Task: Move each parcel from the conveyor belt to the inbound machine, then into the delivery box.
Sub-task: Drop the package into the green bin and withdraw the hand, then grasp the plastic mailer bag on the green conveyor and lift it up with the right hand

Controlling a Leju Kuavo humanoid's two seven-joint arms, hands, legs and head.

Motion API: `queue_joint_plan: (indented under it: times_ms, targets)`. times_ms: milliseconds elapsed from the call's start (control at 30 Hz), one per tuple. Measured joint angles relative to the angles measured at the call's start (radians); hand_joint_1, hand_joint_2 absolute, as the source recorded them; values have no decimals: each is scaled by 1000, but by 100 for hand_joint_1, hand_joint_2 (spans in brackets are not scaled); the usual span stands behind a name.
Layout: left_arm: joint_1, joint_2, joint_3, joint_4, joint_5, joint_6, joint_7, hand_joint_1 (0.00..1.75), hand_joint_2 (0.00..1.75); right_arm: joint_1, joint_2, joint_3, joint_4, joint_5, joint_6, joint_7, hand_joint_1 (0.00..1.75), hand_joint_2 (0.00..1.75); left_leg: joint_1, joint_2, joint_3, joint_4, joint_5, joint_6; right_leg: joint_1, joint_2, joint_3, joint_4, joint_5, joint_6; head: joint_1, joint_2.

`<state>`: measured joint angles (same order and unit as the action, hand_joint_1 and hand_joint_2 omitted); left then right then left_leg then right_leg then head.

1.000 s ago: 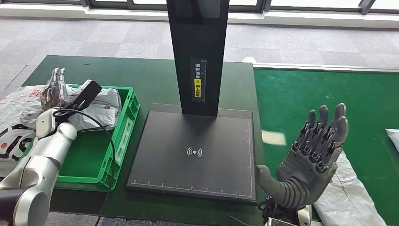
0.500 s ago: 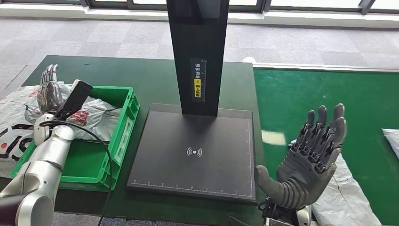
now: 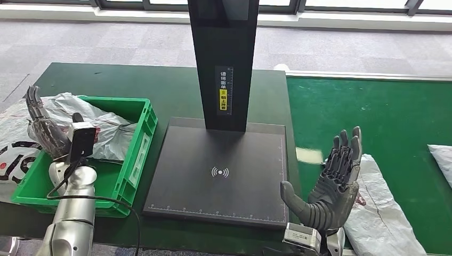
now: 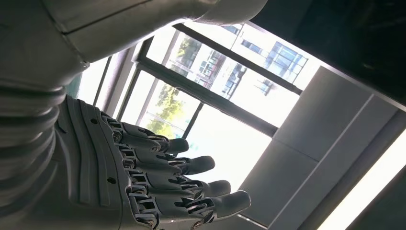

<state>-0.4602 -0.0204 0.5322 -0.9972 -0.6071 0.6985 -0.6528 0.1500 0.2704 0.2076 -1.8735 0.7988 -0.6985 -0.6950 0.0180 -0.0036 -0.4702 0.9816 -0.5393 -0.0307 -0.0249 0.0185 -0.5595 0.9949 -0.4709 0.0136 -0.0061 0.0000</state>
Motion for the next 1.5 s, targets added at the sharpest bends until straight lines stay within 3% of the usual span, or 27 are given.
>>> queue_joint_plan:
  times_ms: [133, 233, 300, 367, 467, 567, 733, 933, 1233, 1500]
  targets:
    - [41, -90, 79, -131, -134, 1, -42, 0, 0, 7, 5, -21, 24, 43, 0, 1, 0, 175, 0, -1, 0, 0, 0, 0, 0, -1, 0, 0, 0, 0, 0, 0]
    - [105, -156, 89, -234, -19, -1, -48, 0, 0, 18, 5, -31, 38, 81, 0, 37, 0, 175, 0, 0, 0, 0, 0, 0, 0, 0, 0, 0, 0, 0, 0, 0]
    - [172, -178, 28, -306, 200, -16, -48, 0, 0, 33, 0, -39, 46, 154, 5, 147, 0, 175, 0, 1, 1, 0, -1, 0, 0, 1, -1, 0, 0, 0, 0, 0]
    - [244, -187, -68, -378, 388, -47, -46, 0, 0, 44, -20, -51, 56, 278, 35, 326, 0, 175, 0, 1, 0, 0, -2, 0, 0, 1, -1, -1, 0, 0, 0, 0]
    - [328, -195, -224, -473, 475, -91, -48, 0, 0, 47, -66, -97, 72, 440, 83, 532, 0, 175, -1, -2, -2, 1, -2, 1, 0, -2, -1, -1, -1, 1, 0, 0]
    - [375, -204, -336, -534, 489, -101, -50, 0, 0, 43, -94, -152, 83, 486, 92, 573, 0, 175, -2, -1, -7, 1, -3, 2, -2, -2, -1, -1, -1, 1, 0, 0]
    - [408, -207, -418, -589, 510, -111, -50, 0, 0, 40, -118, -189, 95, 511, 108, 593, 0, 175, -2, 0, -8, 1, -4, 3, -1, -1, -1, -1, -1, 1, 0, 0]
    - [445, -209, -489, -629, 590, -244, -50, 0, 0, 27, -150, -277, 119, 709, 234, 792, 0, 175, -2, -1, -2, 1, -3, 3, -1, -1, -1, -1, -1, 1, 0, 0]
    - [477, -218, -510, -708, 639, -313, -50, 0, 0, -24, -233, -431, 253, 685, 398, 835, 0, 175, -3, 0, -4, 1, -4, 5, -2, -1, 1, -2, -2, 2, 0, 0]
    - [469, -215, -533, -637, 603, -226, -49, 0, 0, -14, -262, -545, 311, 665, 535, 806, 0, 175, -3, 0, 1, 1, -4, 5, -2, -1, 1, -1, -2, 2, 0, 0]
